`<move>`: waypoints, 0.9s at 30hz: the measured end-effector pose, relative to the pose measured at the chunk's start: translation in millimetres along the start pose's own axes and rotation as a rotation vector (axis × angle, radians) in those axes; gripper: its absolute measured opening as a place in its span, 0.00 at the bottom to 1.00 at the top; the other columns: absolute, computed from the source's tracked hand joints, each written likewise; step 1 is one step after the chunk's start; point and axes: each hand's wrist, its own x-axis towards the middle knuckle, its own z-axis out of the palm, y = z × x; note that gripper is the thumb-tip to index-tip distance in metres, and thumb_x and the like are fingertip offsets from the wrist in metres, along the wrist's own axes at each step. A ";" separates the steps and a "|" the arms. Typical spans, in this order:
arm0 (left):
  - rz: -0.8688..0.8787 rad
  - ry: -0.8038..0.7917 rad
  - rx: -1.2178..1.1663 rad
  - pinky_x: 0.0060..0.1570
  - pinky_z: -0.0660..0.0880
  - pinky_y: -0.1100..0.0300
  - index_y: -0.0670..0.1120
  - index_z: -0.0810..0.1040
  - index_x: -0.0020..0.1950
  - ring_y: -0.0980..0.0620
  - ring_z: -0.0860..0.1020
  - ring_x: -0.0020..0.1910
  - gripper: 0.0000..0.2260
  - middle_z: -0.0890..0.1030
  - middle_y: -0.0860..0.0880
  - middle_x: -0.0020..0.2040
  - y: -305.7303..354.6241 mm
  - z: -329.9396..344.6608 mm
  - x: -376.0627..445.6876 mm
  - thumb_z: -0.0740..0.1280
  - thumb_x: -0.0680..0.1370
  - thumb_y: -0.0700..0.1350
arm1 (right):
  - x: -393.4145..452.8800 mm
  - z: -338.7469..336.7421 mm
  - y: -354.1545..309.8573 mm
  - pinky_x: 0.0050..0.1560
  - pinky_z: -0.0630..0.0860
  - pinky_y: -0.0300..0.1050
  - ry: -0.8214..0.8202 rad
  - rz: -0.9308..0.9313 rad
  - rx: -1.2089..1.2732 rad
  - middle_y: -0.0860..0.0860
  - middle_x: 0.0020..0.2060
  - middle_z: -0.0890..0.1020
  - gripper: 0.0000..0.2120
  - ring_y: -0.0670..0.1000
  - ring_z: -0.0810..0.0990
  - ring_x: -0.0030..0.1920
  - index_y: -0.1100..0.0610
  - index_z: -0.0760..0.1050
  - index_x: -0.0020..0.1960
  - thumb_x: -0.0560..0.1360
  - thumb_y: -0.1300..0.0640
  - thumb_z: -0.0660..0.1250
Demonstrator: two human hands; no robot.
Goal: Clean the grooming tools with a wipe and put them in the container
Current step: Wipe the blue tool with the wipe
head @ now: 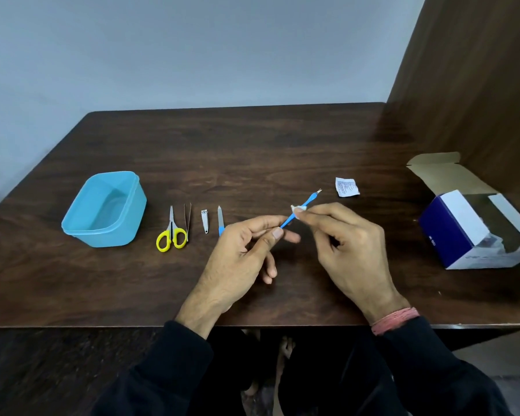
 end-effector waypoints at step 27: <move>0.002 -0.066 -0.004 0.30 0.78 0.61 0.49 0.83 0.72 0.54 0.78 0.29 0.15 0.90 0.50 0.60 1.8 -2.1 -1.0 0.62 0.91 0.37 | -1.3 -1.1 -4.8 0.53 0.86 0.51 -0.079 -0.073 -0.047 0.46 0.59 0.88 0.15 0.50 0.88 0.57 0.55 0.89 0.63 0.83 0.68 0.70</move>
